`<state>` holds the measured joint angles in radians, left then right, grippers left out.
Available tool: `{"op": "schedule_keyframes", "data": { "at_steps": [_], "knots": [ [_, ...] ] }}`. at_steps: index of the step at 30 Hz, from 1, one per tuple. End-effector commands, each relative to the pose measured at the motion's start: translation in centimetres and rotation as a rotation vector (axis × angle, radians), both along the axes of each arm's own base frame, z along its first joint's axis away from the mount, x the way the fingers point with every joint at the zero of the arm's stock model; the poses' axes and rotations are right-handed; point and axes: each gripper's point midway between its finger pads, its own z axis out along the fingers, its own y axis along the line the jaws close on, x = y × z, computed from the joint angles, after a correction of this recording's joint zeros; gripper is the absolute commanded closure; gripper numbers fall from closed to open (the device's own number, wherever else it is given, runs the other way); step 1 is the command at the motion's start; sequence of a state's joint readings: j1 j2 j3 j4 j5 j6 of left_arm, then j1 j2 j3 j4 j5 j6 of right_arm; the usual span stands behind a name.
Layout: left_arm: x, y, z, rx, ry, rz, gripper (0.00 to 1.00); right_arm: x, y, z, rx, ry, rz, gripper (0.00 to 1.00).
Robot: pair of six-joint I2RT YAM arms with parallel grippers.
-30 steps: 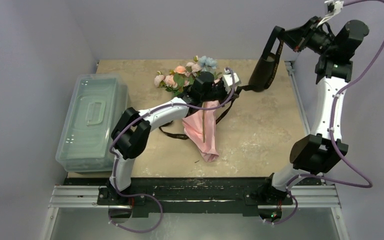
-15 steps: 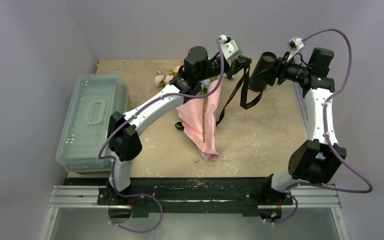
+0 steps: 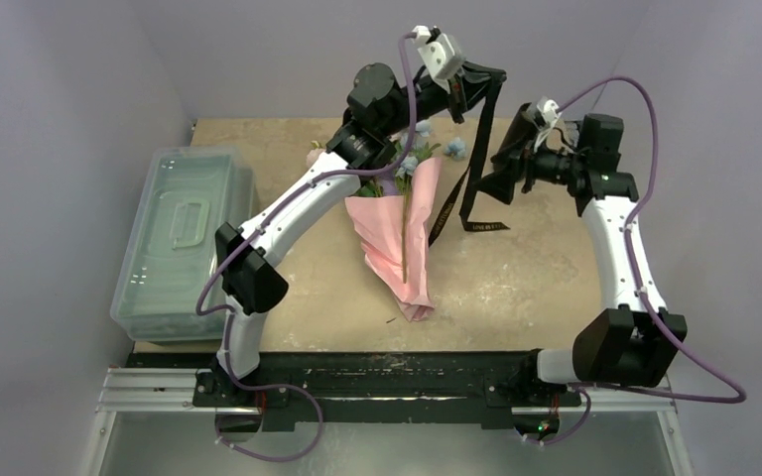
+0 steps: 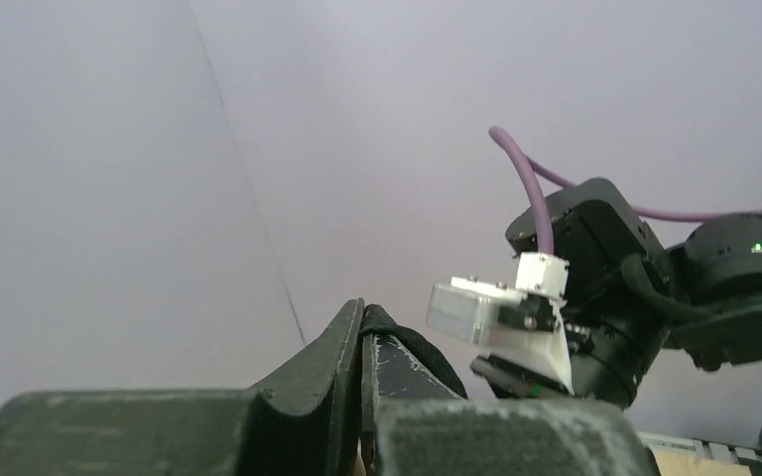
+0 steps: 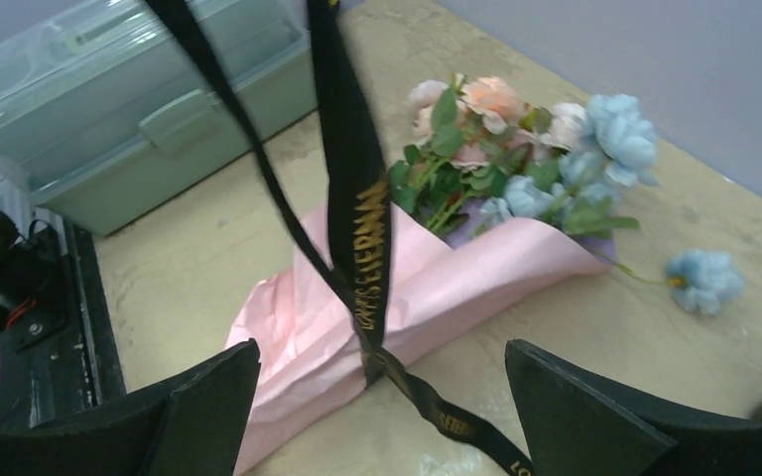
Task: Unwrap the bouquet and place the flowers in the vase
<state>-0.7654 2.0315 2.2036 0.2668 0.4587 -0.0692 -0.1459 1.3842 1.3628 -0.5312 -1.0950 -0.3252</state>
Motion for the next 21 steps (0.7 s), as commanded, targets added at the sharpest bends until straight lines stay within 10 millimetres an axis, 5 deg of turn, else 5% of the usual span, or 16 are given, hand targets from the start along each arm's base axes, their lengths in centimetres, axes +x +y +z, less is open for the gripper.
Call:
{"op": "schedule_keyframes", "data": {
  "at_steps": [1,4,7,8,11,14,16,21],
  "knots": [
    [-1.1,0.8,3.5,-0.085,-0.007,-0.037,1.00,-0.1,3.7,2.1,0.026,-0.127,0.082,0.02],
    [-1.5,1.0,4.2,-0.103,-0.004,-0.045,1.00,0.7,5.3,2.1,0.044,-0.146,0.094,0.07],
    [-1.8,1.4,4.8,-0.114,-0.005,-0.043,1.00,1.8,6.5,2.4,0.059,-0.152,0.094,0.33],
    [-1.7,1.6,5.0,-0.116,-0.004,-0.039,1.00,2.2,6.5,2.5,0.066,-0.147,0.090,0.44],
    [-1.5,2.1,5.2,-0.120,-0.002,-0.021,1.00,2.7,6.6,3.4,0.081,-0.149,0.087,0.97],
    [-0.4,3.1,4.8,-0.125,0.049,0.005,0.96,2.4,6.8,5.1,0.107,-0.164,0.086,1.00],
    [0.6,4.0,3.8,-0.123,0.101,0.016,0.70,2.0,6.6,6.6,0.139,-0.156,0.068,1.00],
    [3.1,6.4,-0.8,-0.069,0.264,0.054,0.32,2.6,3.9,9.8,0.141,-0.201,-0.030,1.00]
  ]
}}
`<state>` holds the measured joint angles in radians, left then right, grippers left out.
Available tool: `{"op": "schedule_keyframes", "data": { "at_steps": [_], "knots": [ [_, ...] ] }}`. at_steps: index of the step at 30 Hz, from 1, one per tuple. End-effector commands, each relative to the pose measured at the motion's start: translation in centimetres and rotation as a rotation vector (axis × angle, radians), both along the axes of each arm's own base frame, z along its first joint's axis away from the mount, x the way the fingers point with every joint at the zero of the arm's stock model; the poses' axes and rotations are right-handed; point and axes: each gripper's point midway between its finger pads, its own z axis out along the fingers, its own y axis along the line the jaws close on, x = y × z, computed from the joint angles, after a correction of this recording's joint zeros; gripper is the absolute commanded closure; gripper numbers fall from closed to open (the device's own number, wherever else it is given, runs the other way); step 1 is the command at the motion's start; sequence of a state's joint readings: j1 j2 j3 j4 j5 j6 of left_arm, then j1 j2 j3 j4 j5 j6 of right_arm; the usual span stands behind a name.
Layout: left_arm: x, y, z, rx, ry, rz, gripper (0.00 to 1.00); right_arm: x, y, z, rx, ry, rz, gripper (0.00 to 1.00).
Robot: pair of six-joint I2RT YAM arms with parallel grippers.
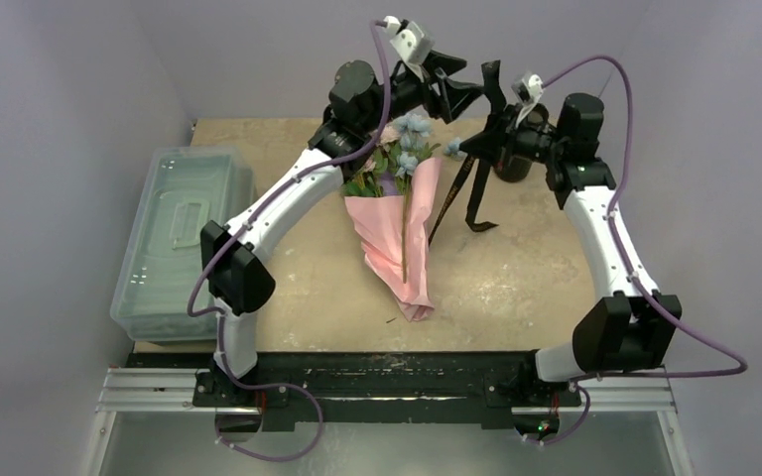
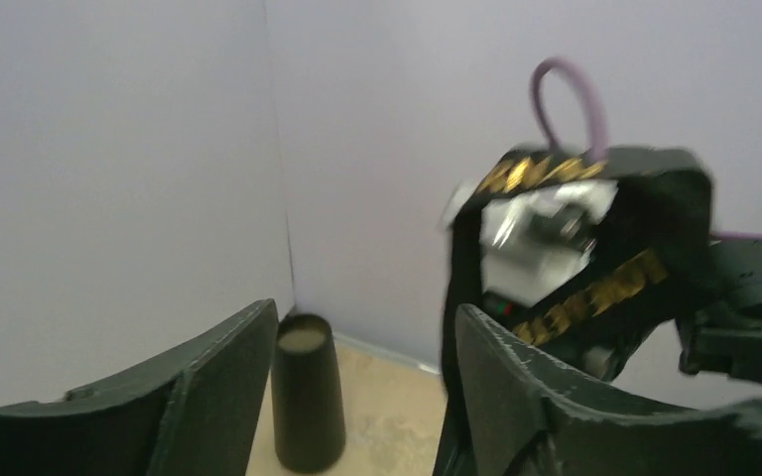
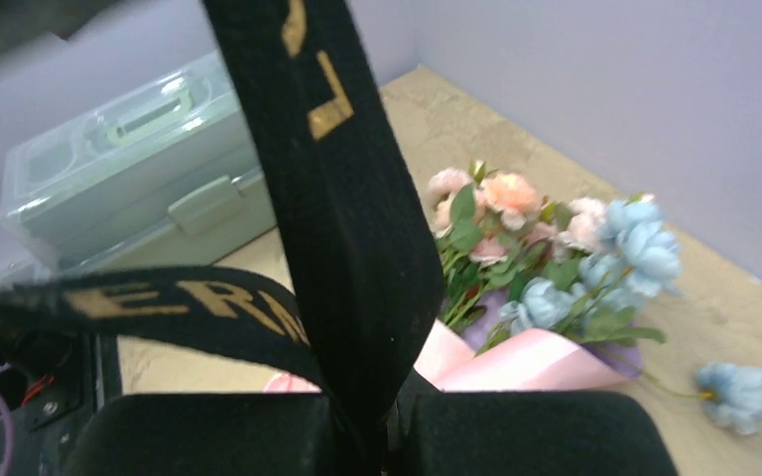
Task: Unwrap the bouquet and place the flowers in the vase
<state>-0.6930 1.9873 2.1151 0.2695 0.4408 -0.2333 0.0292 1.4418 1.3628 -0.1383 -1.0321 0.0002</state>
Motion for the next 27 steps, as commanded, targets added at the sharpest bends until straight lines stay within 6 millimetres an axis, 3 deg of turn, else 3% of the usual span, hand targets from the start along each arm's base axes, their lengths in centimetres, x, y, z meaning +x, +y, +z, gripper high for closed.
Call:
{"op": "schedule_keyframes", "data": {
  "at_steps": [1,4,6,15,19,23,25,27],
  "knots": [
    [0.9,4.1,-0.3,-0.022,0.109,0.035,0.25,0.2,-3.2,7.3,0.035,-0.147,-0.116,1.00],
    [0.9,5.6,-3.0,0.033,0.137,0.057,0.05,0.9,-6.0,9.7,0.051,-0.168,-0.185,1.00],
    [0.8,6.5,-4.6,0.063,0.149,0.083,0.01,1.3,-7.8,11.4,0.050,-0.190,-0.232,1.00],
    [2.0,10.0,-13.1,0.148,0.345,0.212,0.02,1.1,-13.0,17.1,-0.037,-0.325,-0.416,1.00],
    [3.0,11.0,-18.1,0.220,0.445,0.286,0.13,0.4,-14.5,19.8,-0.059,-0.388,-0.499,1.00],
    [4.0,11.9,-23.2,0.327,0.551,0.362,0.31,0.8,-15.9,18.9,-0.140,-0.385,-0.565,1.00],
    [4.2,12.0,-25.5,0.376,0.590,0.373,0.40,1.4,-17.1,16.2,-0.209,-0.314,-0.602,1.00],
    [4.6,12.0,-27.6,0.413,0.628,0.391,0.45,1.8,-18.1,12.1,-0.281,-0.217,-0.613,1.00]
  ]
}}
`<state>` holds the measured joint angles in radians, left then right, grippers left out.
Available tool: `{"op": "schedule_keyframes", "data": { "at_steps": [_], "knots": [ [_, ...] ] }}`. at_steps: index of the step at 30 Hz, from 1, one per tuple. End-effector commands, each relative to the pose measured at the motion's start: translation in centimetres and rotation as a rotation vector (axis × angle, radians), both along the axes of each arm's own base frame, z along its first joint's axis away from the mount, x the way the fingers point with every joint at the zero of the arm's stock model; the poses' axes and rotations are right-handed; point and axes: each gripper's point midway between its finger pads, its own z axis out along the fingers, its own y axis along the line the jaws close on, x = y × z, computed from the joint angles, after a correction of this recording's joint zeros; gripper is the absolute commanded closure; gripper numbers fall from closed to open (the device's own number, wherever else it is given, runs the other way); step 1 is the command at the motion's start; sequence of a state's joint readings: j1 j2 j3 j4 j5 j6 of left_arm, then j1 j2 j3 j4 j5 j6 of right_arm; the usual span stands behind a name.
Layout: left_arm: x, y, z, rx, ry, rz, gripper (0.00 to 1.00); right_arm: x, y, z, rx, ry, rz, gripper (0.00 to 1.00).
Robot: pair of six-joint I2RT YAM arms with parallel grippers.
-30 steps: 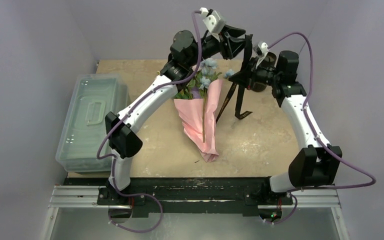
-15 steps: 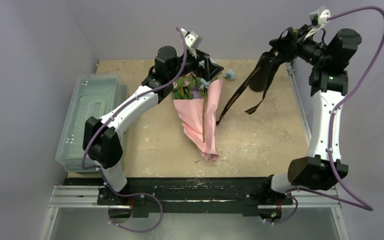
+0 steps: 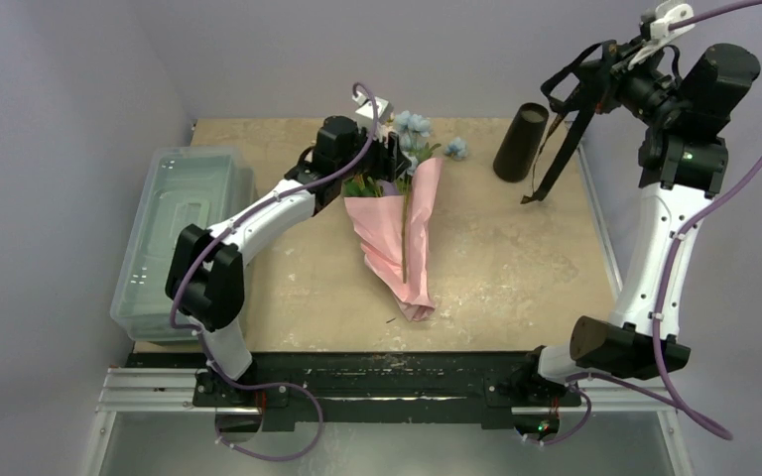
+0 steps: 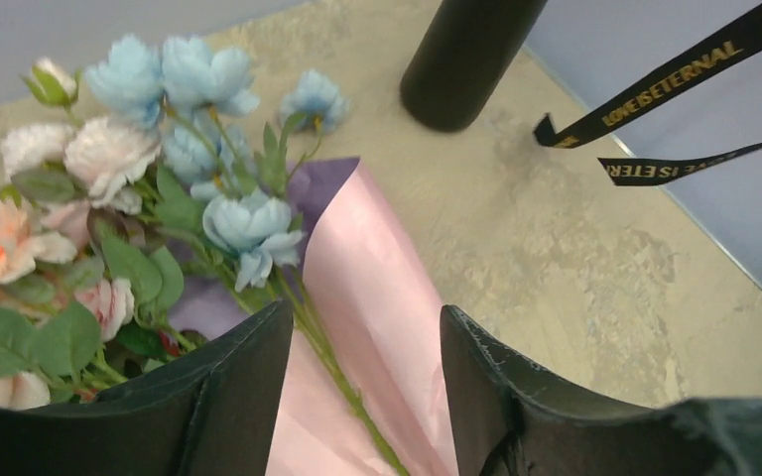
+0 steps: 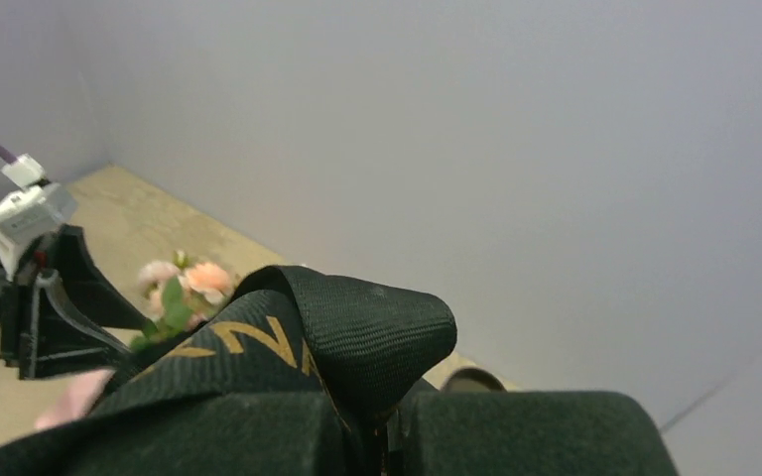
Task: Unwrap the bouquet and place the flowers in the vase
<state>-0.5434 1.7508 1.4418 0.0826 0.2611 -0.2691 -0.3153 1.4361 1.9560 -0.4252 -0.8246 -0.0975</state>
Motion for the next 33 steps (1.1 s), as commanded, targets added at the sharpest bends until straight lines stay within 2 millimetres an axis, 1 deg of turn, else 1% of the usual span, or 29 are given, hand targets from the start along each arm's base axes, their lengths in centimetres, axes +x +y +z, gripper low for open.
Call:
{"op": "schedule_keyframes", "data": {
  "at_steps": [1,3,5,6,9,10,11,13,15,16,18,20,22,25,26,27,28,30,33],
  "knots": [
    [0.9,1.1,-5.6,0.115,0.127,0.067,0.46,1.1,-3.0,-8.6,-0.119,0.233,-0.115,1.00],
    [1.2,1.1,-7.7,0.145,0.178,0.083,0.48,0.6,-3.6,-13.1,-0.162,0.337,-0.122,1.00],
    [1.5,1.2,-9.5,0.169,0.215,0.096,0.49,-0.2,-3.9,-17.1,-0.210,0.419,-0.116,1.00],
    [1.6,1.1,-10.3,0.178,0.234,0.101,0.49,-0.5,-3.9,-18.9,-0.222,0.461,-0.109,0.92],
    [2.0,0.6,-12.4,0.207,0.273,0.098,0.48,-1.7,-3.7,-24.5,-0.279,0.598,-0.073,0.43],
    [2.0,0.4,-12.9,0.219,0.277,0.093,0.47,-2.1,-3.7,-25.8,-0.303,0.635,-0.060,0.33],
    [2.1,0.2,-13.3,0.230,0.279,0.089,0.46,-2.4,-3.6,-26.8,-0.314,0.664,-0.051,0.26],
    [2.2,-0.3,-13.8,0.250,0.274,0.086,0.44,-2.5,-2.9,-27.6,-0.317,0.685,-0.030,0.14],
    [2.5,-0.3,-14.4,0.277,0.269,0.103,0.40,-2.5,-1.2,-27.7,-0.306,0.683,0.013,0.10],
    [2.7,-0.1,-14.6,0.285,0.267,0.117,0.39,-2.4,0.1,-27.7,-0.298,0.680,0.042,0.10],
    [2.7,-0.1,-14.7,0.290,0.268,0.117,0.38,-2.3,3.2,-27.7,-0.271,0.674,0.115,0.10],
    [2.4,-0.4,-14.8,0.298,0.265,0.104,0.37,-2.3,6.5,-27.3,-0.228,0.656,0.199,0.12],
    [2.1,-0.5,-15.1,0.336,0.244,0.102,0.37,-2.3,10.1,-27.0,-0.175,0.646,0.295,0.16],
    [1.8,-0.3,-15.6,0.374,0.232,0.121,0.32,-2.7,14.3,-26.6,-0.065,0.662,0.445,0.26],
    [1.7,-0.2,-15.8,0.382,0.231,0.124,0.30,-2.9,15.5,-26.7,-0.027,0.678,0.487,0.28],
    [1.6,-0.1,-15.9,0.386,0.226,0.122,0.28,-2.6,16.5,-26.9,0.003,0.686,0.510,0.28],
    [1.9,0.4,-16.1,0.403,0.219,0.148,0.26,-2.4,17.5,-27.2,0.029,0.702,0.522,0.27],
    [1.9,0.8,-16.3,0.414,0.213,0.158,0.23,-2.0,19.3,-28.3,0.057,0.736,0.509,0.25],
    [1.9,0.7,-16.3,0.400,0.198,0.163,0.21,-0.6,20.2,-30.3,0.143,0.815,0.412,0.21]
  ]
}}
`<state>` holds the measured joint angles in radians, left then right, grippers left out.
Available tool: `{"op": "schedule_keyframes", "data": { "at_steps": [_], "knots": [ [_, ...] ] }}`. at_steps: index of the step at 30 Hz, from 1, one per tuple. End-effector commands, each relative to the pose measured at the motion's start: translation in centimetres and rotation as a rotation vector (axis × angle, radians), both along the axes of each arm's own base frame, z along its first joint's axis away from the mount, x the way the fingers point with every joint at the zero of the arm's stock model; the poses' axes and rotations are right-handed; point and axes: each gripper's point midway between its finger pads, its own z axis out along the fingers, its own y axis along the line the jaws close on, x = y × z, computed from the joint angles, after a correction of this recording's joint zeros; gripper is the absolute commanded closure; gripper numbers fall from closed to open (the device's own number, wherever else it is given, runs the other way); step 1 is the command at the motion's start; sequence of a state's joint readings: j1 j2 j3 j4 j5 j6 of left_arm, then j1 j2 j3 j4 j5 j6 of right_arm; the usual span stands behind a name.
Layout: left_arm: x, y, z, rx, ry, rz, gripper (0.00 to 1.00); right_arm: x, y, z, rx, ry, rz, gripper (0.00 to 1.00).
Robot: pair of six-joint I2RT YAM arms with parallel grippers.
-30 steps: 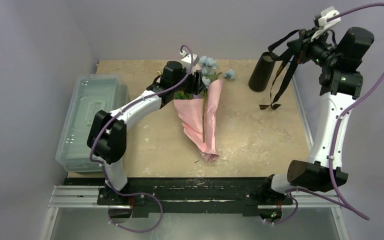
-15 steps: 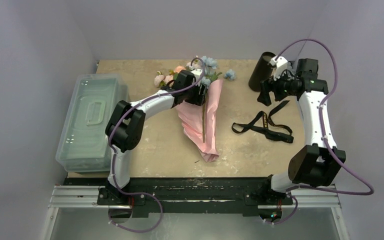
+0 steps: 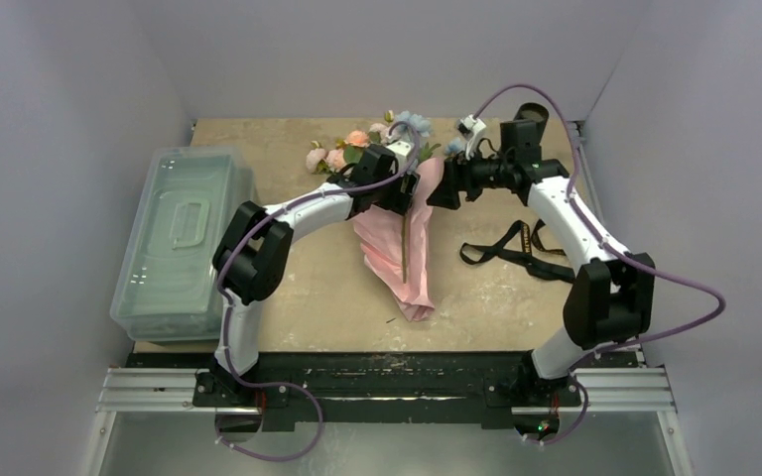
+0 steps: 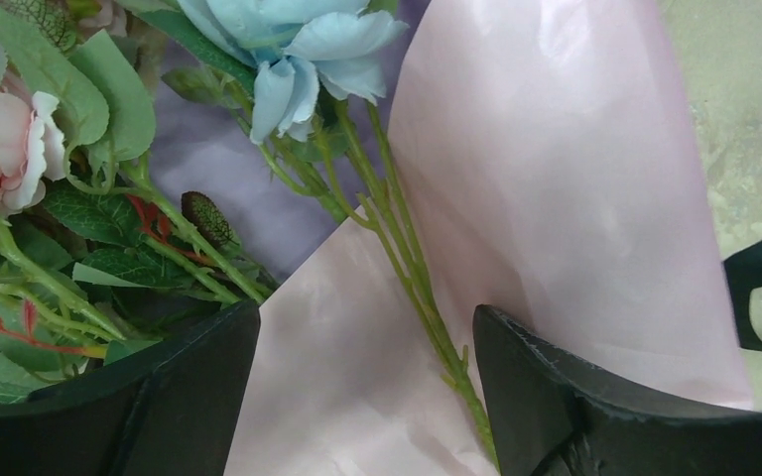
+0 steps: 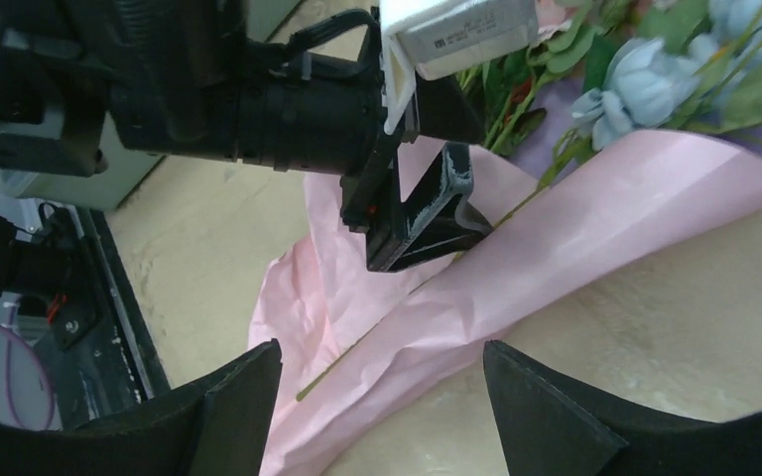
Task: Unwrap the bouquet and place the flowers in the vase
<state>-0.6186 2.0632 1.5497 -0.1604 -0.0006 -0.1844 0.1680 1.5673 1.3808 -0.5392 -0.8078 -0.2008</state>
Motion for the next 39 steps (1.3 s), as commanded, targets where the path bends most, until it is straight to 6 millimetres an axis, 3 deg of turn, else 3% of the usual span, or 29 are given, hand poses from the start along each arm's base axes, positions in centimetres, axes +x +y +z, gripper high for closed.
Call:
{"op": "schedule_keyframes", "data": {
  "at_steps": [1,11,14,18,23,27,30,33,36,39],
  "knots": [
    [0.6,0.5,0.9,0.003,-0.068,0.020,0.20,2.1,2.3,-1.3,0.116,0.120,-0.144,0.20],
    [0.7,0.5,-0.5,0.019,-0.069,0.024,0.16,3.7,3.9,-8.9,0.037,0.275,-0.269,0.22],
    [0.8,0.5,-0.7,0.026,-0.070,0.022,0.15,4.1,3.5,-11.0,-0.014,0.298,-0.298,0.34],
    [0.7,1.2,-1.8,0.069,-0.057,0.027,0.15,4.0,2.8,-12.7,-0.082,0.317,-0.294,0.63],
    [0.5,2.3,-3.5,0.144,-0.034,0.036,0.14,3.5,1.4,-14.0,-0.170,0.300,-0.297,0.84],
    [0.5,2.4,-3.9,0.157,-0.031,0.030,0.12,3.0,0.7,-13.9,-0.193,0.292,-0.268,0.82],
    [0.5,2.5,-3.5,0.161,-0.041,0.032,0.12,2.4,0.2,-12.4,-0.198,0.238,-0.249,0.88],
    [0.8,3.0,-2.7,0.160,-0.058,0.047,0.12,1.8,-1.1,-13.4,-0.254,0.235,-0.251,0.99],
    [1.0,3.1,-1.5,0.145,-0.059,0.037,0.15,1.9,-2.6,-14.6,-0.293,0.256,-0.264,1.00],
    [1.1,3.5,-0.6,0.127,-0.035,0.013,0.20,2.8,-3.7,-13.7,-0.324,0.190,-0.256,1.00]
  ]
}}
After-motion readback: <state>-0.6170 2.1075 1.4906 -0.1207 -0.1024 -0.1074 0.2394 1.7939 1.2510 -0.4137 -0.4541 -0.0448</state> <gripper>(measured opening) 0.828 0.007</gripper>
